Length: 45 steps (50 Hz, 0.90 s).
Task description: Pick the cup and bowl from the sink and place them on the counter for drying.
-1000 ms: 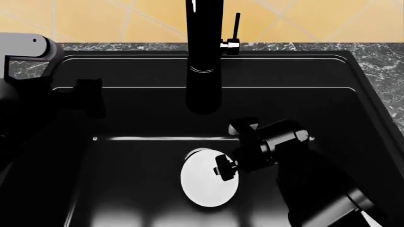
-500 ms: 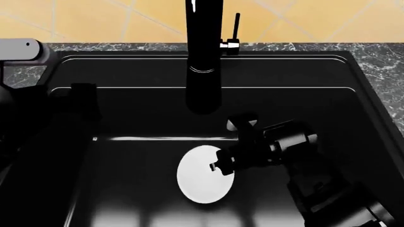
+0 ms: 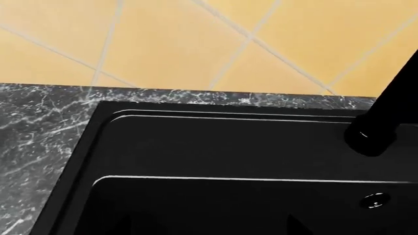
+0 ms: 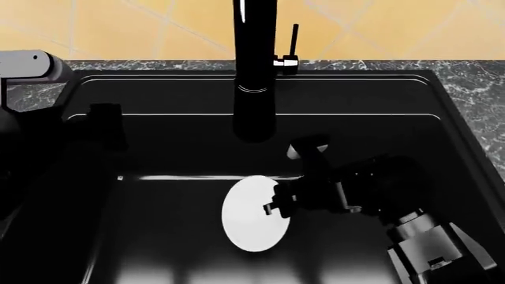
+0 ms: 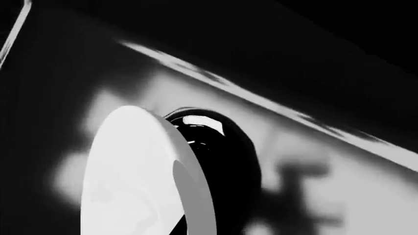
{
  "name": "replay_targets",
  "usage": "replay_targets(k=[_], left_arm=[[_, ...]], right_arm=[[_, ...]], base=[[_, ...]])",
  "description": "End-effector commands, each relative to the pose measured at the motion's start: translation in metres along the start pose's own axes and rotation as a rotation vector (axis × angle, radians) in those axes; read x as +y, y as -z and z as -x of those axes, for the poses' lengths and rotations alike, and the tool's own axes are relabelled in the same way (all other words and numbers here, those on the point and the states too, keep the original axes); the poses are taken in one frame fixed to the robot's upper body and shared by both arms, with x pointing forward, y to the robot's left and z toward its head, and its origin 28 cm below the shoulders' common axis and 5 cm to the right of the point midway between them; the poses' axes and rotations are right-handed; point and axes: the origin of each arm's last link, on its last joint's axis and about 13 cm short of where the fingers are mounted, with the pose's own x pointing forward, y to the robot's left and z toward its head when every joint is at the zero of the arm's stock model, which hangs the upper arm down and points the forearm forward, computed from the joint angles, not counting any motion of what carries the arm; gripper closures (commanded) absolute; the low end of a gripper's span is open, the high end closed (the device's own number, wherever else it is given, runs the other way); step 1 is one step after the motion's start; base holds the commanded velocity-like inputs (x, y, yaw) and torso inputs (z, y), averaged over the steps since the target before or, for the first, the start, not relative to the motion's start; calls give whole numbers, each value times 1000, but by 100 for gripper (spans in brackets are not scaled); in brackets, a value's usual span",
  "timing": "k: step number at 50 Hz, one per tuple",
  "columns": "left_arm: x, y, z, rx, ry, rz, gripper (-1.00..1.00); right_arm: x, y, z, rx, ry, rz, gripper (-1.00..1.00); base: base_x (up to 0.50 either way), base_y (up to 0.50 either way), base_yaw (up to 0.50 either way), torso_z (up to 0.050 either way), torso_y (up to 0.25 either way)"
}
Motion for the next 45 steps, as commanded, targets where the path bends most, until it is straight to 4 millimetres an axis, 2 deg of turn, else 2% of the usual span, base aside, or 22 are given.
replay_targets(k=[1,22,32,45], left_arm=[[1,0,2,-35,9,-10,-100],[2,6,0,-31,10,6,-100],[1,9,0,-29,10,8,-100],[3,7,0,-29,9,11,-100]], right_arm=[[5,3,14,-21,-12,-8,100],[3,0,26,-54,9,-47,100],[2,2,26,-60,1,-74,100],[2,3,31,-96,-2,-125,100]], base=[[0,0,0,20,250],[0,0,0,20,220],[0,0,0,21,183],[0,0,0,21,176]])
